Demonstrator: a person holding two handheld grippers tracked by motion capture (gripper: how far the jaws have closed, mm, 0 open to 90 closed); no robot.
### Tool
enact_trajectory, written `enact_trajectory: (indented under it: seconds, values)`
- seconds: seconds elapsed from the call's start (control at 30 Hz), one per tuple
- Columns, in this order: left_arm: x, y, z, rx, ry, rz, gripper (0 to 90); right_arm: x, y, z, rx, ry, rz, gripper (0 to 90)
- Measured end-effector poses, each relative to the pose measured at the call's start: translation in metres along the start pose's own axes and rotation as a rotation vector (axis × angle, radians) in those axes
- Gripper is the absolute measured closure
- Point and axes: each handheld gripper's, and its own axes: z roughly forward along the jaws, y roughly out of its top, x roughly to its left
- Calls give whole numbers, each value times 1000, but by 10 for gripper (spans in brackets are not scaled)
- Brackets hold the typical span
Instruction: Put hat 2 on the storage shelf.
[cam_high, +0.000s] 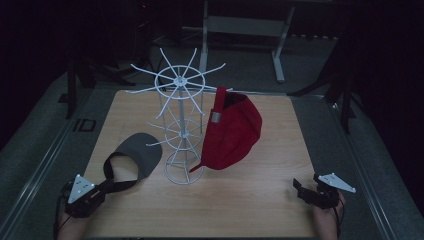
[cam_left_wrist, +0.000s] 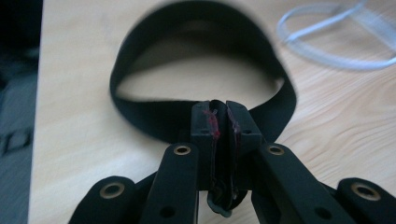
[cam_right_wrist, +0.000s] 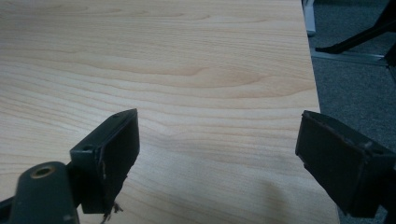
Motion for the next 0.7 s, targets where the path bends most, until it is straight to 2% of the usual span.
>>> enact_trajectory:
  seconds: [0.07, 0.13, 0.3, 0.37, 0.43, 0.47, 0.5, 0.7]
  values:
    - [0, 3, -4, -39, -45, 13, 839, 0, 0, 0, -1, 1, 2, 135]
    - [0, 5, -6, -54, -69, 23, 839, 0, 0, 0, -1, 0, 2, 135]
    - [1, 13, -9, -104, -91, 38, 839, 0, 0, 0, 0, 1, 3, 135]
    - [1, 17, -11, -126, -96, 59, 840, 0, 0, 0, 0, 1, 4, 135]
    - [2, 21, -12, -154, -145, 70, 839, 0, 0, 0, 1, 2, 2, 135]
    - [1, 23, -12, -174, -138, 96, 839, 0, 0, 0, 2, 2, 2, 135]
    - [1, 26, -13, -190, -155, 106, 839, 0, 0, 0, 4, 3, 2, 135]
    - [5, 45, -20, -277, -231, 118, 839, 0, 0, 0, 4, 4, 4, 135]
